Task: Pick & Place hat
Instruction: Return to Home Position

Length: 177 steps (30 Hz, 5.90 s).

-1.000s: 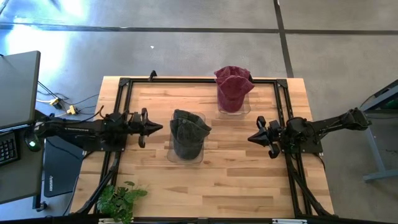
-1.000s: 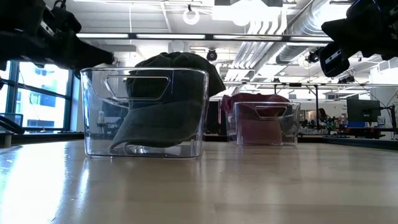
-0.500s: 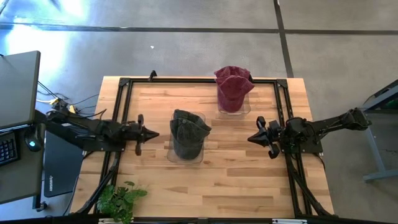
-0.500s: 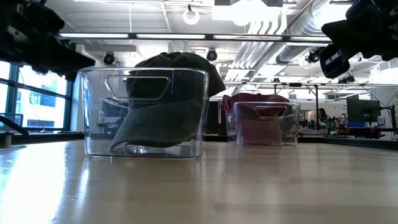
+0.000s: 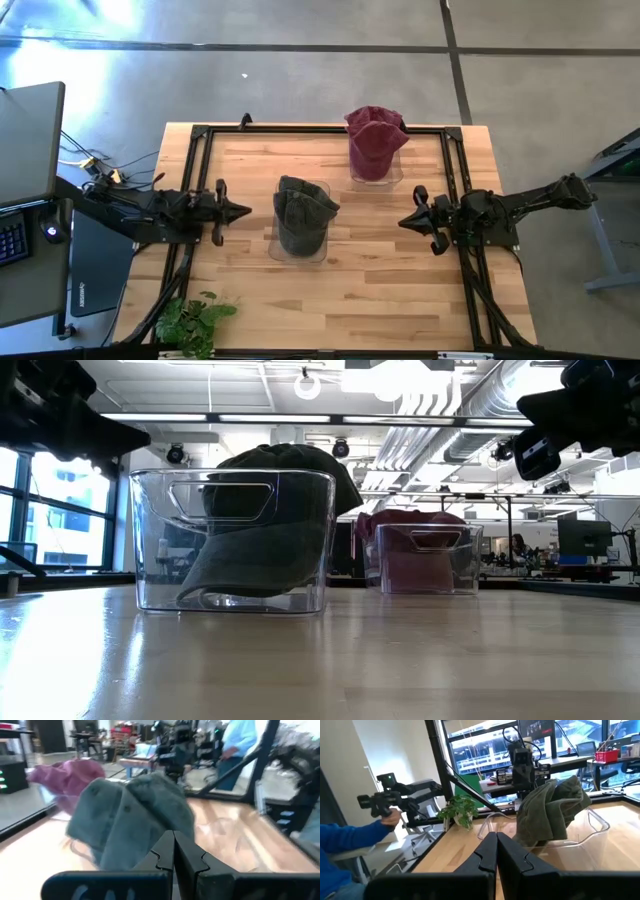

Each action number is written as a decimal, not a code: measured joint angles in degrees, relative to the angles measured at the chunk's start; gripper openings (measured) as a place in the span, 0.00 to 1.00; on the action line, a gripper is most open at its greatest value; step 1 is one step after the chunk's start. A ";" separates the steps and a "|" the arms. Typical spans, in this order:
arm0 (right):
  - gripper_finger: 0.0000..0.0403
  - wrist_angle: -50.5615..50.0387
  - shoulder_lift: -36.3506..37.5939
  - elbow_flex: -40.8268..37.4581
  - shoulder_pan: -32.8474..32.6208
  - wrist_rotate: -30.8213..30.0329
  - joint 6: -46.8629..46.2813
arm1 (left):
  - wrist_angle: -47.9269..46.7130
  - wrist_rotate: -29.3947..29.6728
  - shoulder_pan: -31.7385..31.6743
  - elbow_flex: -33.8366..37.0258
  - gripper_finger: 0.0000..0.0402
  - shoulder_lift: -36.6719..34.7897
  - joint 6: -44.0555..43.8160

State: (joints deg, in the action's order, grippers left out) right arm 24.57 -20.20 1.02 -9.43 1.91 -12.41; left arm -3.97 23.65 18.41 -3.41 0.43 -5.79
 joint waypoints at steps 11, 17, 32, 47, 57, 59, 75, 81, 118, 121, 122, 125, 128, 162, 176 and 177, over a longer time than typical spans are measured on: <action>0.00 -0.15 0.04 0.00 0.00 -0.87 -0.02 | 5.95 -11.95 -0.07 2.63 0.00 0.15 2.76; 0.01 -0.15 0.04 0.00 0.00 -0.53 0.01 | 6.34 -12.33 -0.49 2.67 0.00 0.20 5.05; 0.00 -1.58 0.04 0.00 0.00 0.23 2.32 | 6.50 -36.19 -23.57 2.74 0.00 0.94 2.35; 0.00 -19.38 19.09 0.00 0.08 -4.34 11.43 | 6.71 -36.15 -24.04 2.74 0.00 0.92 0.35; 0.00 -22.53 19.79 -0.37 0.48 -7.29 12.80 | 6.72 -35.47 -24.04 2.76 0.00 0.98 -0.24; 0.00 -22.55 19.78 -0.37 0.46 -7.22 13.87 | 6.56 -35.31 -24.04 2.76 0.00 0.96 1.06; 0.03 -22.44 19.80 -0.46 0.44 -7.74 13.94 | 5.86 -30.52 -24.04 2.76 0.00 0.94 1.03; 0.03 -22.38 19.80 -0.48 0.44 -7.74 13.95 | 5.83 -30.52 -24.04 2.74 0.00 0.94 1.03; 0.03 -21.81 19.80 -0.52 0.44 -7.78 13.94 | 4.63 -24.24 -16.92 2.76 0.00 -0.07 8.36; 0.03 -21.80 19.80 -0.52 0.46 -7.78 13.94 | 4.63 -24.23 -16.92 2.76 0.00 -0.07 8.36; 0.03 -21.81 19.79 -0.52 0.45 -7.78 13.95 | 4.63 -24.23 -16.92 2.75 0.00 -0.07 8.36; 0.03 -21.80 19.80 -0.52 0.44 -7.78 13.94 | 4.63 -24.25 -16.90 2.76 0.00 -0.07 8.36; 0.03 -21.63 19.78 -0.55 0.44 -7.87 15.24 | 4.63 -24.24 -16.92 2.76 0.00 -0.07 8.36; 0.03 -21.23 17.13 -0.55 0.45 -10.46 11.35 | 4.63 -24.10 -16.92 2.74 0.00 -0.07 8.31; 0.03 -20.91 17.13 -0.55 0.46 -10.38 11.35 | 4.63 -24.10 -16.92 2.76 0.00 -0.05 8.31; 0.03 -20.91 17.13 -0.55 0.46 -10.38 11.35 | 4.63 -24.10 -16.92 2.75 0.00 -0.06 8.29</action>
State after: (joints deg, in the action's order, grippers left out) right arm 3.66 -3.07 0.47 -8.97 -8.47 -1.06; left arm 0.67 -0.45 1.50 -0.65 0.37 2.50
